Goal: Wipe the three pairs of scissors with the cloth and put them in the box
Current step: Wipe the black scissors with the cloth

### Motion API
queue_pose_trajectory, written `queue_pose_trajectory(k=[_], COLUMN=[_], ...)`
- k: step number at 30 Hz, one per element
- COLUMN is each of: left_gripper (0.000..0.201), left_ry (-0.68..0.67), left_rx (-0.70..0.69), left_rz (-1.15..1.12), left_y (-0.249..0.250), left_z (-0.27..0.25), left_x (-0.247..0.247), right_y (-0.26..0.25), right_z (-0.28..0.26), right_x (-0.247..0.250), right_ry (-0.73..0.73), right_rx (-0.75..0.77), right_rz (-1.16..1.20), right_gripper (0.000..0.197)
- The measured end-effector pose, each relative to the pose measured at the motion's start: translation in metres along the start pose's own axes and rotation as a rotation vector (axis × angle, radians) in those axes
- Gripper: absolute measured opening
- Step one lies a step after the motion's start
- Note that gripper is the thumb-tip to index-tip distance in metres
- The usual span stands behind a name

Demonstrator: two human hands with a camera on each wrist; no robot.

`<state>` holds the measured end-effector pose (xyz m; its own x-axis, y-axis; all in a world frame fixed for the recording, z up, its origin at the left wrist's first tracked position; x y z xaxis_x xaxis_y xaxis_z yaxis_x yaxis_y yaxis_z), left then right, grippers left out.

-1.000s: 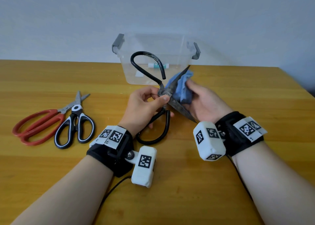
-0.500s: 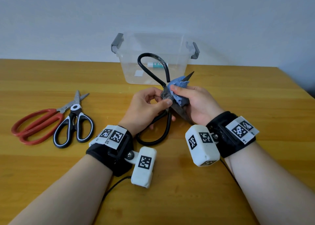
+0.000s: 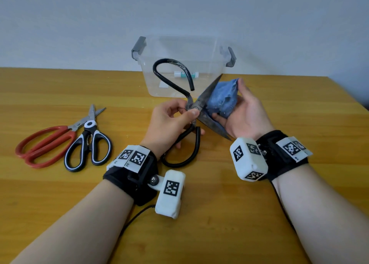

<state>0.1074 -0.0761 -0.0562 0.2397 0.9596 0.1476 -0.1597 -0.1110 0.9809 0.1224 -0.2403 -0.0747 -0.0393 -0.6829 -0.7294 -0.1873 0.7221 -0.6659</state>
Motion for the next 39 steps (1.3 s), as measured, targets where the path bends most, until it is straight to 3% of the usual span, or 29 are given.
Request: queue_pose_trajectory(k=[2, 5, 9, 13, 17, 22, 29, 35, 39], left_gripper=[0.023, 0.023, 0.024, 0.017, 0.016, 0.023, 0.019, 0.025, 0.033], left_ry=[0.032, 0.038, 0.002, -0.065, -0.090, -0.085, -0.122, -0.074, 0.028], left_rx=[-0.022, -0.034, -0.024, -0.008, 0.005, 0.013, 0.028, 0.040, 0.016], left_rz=[-0.024, -0.040, -0.017, 0.038, 0.061, 0.061, 0.075, 0.039, -0.041], left_y=[0.003, 0.002, -0.002, -0.003, -0.004, -0.005, -0.004, -0.008, -0.005], left_z=[0.000, 0.001, 0.002, 0.001, 0.001, 0.002, -0.001, 0.002, 0.002], left_x=[0.003, 0.004, 0.001, -0.005, -0.008, -0.009, -0.013, -0.007, 0.004], right_y=[0.006, 0.016, 0.018, 0.018, 0.017, 0.013, -0.004, -0.012, -0.009], right_z=[-0.004, -0.006, -0.004, 0.000, 0.001, -0.001, 0.009, 0.009, 0.004], right_x=[-0.008, -0.021, -0.021, -0.011, -0.009, -0.008, 0.023, 0.029, 0.016], right_ry=[-0.108, -0.224, -0.121, -0.049, -0.014, 0.025, 0.196, 0.217, 0.087], right_rx=[-0.060, -0.094, -0.002, -0.014, -0.004, 0.020, 0.039, 0.107, 0.023], right_rz=[-0.052, -0.239, -0.468, -0.494, -0.441, -0.339, -0.008, 0.106, -0.103], right_gripper=[0.064, 0.052, 0.023, 0.016, 0.017, 0.034, 0.046, 0.026, 0.032])
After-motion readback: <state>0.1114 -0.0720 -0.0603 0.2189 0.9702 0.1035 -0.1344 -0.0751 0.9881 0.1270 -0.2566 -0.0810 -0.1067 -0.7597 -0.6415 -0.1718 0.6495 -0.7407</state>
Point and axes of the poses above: each hand's wrist, its own z-axis towards the middle knuckle, its own x-axis out of the back of the hand, y = z × x, the point moved 9 cm from there along z, towards the middle knuckle, and after that the axes turned 7 degrees about z, right-handed, at the moved point
